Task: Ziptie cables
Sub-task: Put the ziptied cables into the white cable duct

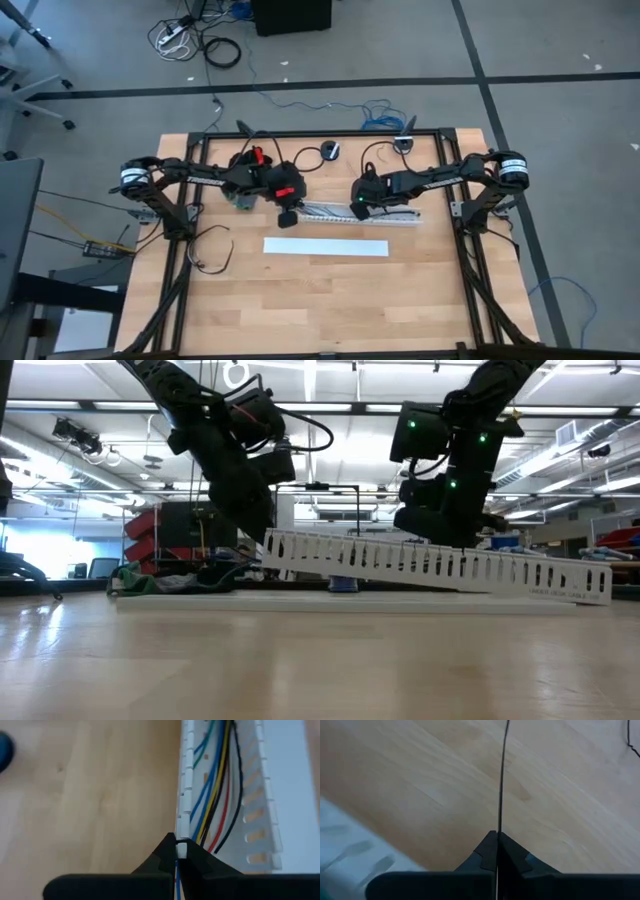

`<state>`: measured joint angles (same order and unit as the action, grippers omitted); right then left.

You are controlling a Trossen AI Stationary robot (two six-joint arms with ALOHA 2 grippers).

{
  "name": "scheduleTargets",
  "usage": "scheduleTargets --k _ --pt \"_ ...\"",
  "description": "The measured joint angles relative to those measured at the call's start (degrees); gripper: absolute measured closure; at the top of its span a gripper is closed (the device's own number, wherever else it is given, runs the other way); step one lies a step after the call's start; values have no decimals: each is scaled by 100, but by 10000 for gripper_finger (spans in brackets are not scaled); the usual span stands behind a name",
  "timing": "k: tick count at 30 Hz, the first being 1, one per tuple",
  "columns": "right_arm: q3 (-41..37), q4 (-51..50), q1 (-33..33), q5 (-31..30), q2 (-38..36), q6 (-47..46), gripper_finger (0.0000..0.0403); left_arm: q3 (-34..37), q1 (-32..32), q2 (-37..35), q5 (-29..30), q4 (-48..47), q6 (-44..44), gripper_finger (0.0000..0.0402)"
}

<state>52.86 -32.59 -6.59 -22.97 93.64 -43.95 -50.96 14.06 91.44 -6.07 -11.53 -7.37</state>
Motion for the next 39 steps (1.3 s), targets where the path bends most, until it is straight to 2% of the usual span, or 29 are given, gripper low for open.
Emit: scheduleTargets --k 10,28,33,39 --pt "273 -494 145 2 -8 -233 402 0 0 0 42 -4 33 402" --pt "269 -526 82 -61 -8 -82 401 9 0 0 45 -24 21 402" --pt "269 -523 5 -84 -8 34 381 9 0 0 45 -43 20 402" --pt "264 -336 -85 399 -8 184 331 9 0 0 45 -48 11 401"
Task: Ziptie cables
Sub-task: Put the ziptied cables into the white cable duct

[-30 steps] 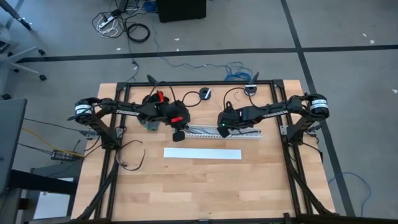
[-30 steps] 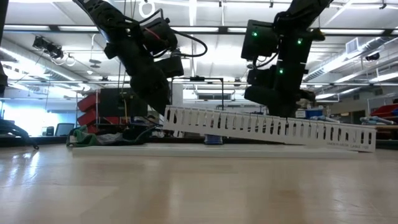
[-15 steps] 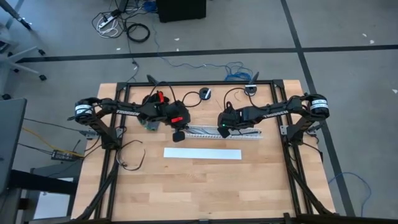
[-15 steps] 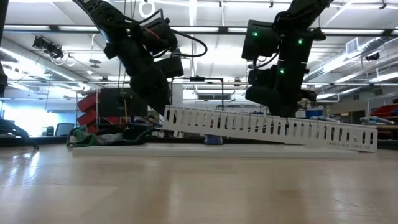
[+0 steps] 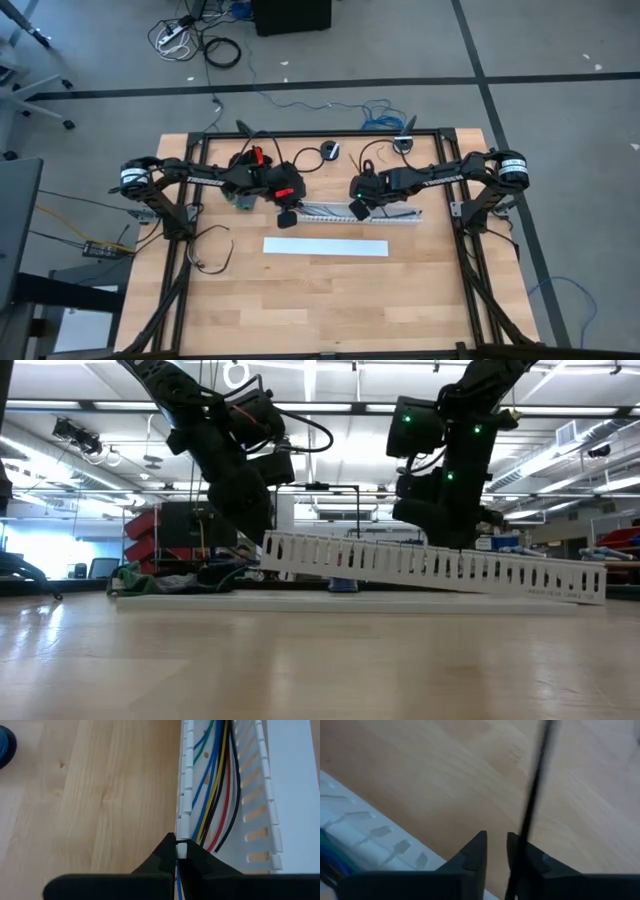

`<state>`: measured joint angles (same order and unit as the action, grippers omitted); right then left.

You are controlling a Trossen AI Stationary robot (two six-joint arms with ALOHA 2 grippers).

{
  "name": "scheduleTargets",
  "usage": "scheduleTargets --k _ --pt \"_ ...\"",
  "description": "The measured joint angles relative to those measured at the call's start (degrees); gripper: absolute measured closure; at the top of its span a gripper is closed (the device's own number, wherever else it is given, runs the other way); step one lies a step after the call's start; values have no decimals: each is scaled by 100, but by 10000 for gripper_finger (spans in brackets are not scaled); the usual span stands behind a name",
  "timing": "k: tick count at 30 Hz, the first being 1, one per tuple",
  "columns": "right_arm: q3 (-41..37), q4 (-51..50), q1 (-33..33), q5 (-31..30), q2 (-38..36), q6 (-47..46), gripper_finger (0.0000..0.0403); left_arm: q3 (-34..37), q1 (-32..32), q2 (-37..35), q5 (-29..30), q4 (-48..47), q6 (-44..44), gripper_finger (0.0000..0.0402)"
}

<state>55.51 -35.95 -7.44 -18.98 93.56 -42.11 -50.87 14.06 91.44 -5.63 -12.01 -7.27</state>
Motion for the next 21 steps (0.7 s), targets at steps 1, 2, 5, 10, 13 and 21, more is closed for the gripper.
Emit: scheduleTargets --k 1,2,5,10,13,21 --pt "0 12 2 15 0 53 322 2 0 0 0 -4 0 401" --pt "0 35 4 -7 0 101 312 2 0 0 0 -7 0 401" --pt "62 40 6 -123 0 287 288 2 0 0 0 3 0 402" --pt "434 54 7 -178 -2 624 266 2 2 0 2 4 2 402" --pt "648 -170 20 -281 -7 730 264 2 2 0 4 2 2 402" --pt "901 -1081 87 -818 -14 593 276 2 13 0 4 -9 -13 402"
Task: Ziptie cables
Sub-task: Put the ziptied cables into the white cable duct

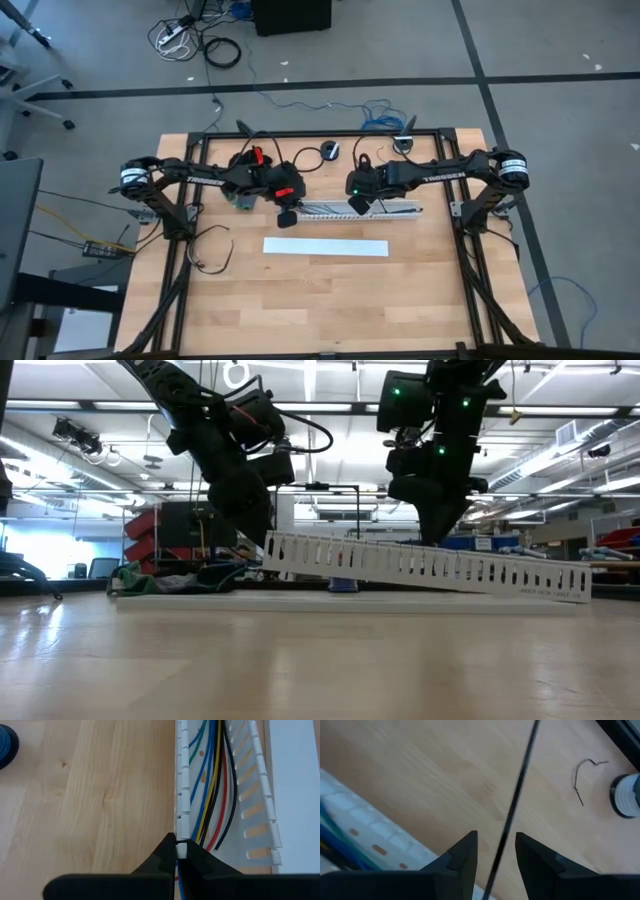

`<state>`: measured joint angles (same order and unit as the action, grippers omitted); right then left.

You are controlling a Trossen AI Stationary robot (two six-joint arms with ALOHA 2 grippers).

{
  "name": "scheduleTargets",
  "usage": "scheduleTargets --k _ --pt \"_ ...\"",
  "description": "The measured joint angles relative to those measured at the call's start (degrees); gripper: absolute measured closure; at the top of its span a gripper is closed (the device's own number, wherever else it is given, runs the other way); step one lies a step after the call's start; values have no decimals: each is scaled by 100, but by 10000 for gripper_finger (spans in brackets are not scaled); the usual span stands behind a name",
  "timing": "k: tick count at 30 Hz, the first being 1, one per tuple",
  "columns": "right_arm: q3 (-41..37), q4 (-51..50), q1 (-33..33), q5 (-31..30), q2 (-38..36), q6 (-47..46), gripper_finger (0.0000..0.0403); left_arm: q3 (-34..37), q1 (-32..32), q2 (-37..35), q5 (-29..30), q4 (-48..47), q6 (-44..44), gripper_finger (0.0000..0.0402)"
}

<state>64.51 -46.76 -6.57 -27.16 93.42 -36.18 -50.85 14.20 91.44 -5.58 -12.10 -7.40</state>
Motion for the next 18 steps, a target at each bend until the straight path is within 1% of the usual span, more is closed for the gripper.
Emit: scheduleTargets --k 14,18 --pt "11 -155 89 -77 -19 11 277 0 2 2 -1 -26 5 402" --pt "9 -417 205 -74 -19 -204 283 0 1 2 -2 -27 9 401"
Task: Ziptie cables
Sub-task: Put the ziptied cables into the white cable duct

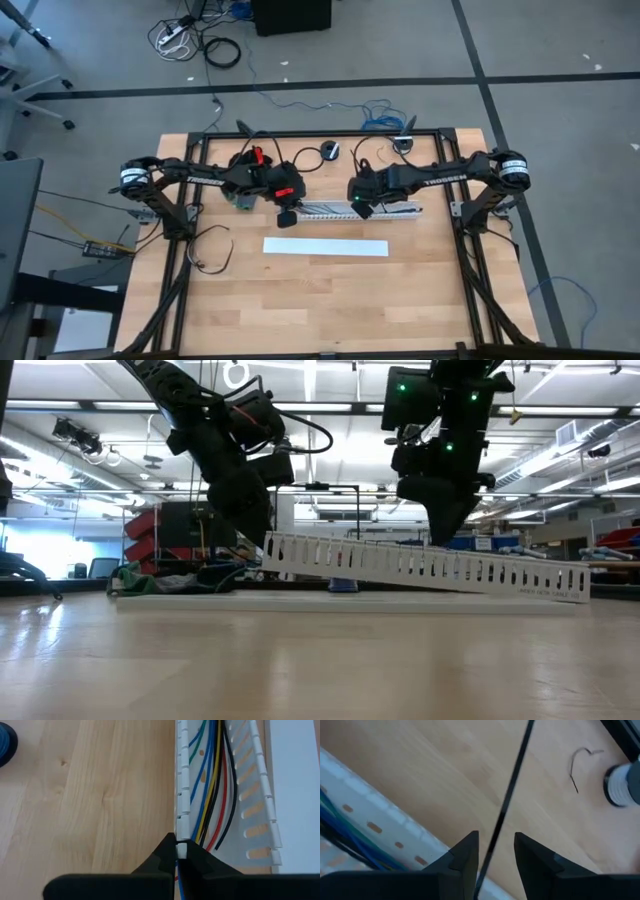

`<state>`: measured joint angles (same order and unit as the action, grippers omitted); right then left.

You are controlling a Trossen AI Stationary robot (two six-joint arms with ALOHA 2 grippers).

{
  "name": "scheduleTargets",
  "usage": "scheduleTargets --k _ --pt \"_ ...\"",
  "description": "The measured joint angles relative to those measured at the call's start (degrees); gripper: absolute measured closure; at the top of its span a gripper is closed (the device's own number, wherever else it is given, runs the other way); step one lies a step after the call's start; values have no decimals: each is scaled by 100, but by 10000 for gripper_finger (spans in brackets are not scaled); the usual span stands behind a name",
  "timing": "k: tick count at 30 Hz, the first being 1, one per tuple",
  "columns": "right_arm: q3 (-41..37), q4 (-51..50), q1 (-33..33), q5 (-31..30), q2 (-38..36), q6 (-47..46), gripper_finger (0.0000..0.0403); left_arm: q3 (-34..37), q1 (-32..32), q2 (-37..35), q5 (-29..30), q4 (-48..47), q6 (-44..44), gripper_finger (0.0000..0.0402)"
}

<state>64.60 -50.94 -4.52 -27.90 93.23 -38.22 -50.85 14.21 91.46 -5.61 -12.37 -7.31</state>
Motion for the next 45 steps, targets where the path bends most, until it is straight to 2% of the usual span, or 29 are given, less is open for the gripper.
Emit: scheduleTargets --k 13,18,35,40,45 --pt "2 -499 311 -103 0 -916 290 0 3 0 -57 -77 30 402" --pt "1 -472 308 -90 10 -980 289 0 3 0 -63 -120 48 402" --pt "-474 472 285 66 15 -837 289 0 3 9 -66 -152 81 401" --pt "-479 460 287 95 17 -709 318 0 3 7 -68 -143 79 401" --pt "-483 446 286 58 20 -473 390 0 3 7 -66 -130 79 402"
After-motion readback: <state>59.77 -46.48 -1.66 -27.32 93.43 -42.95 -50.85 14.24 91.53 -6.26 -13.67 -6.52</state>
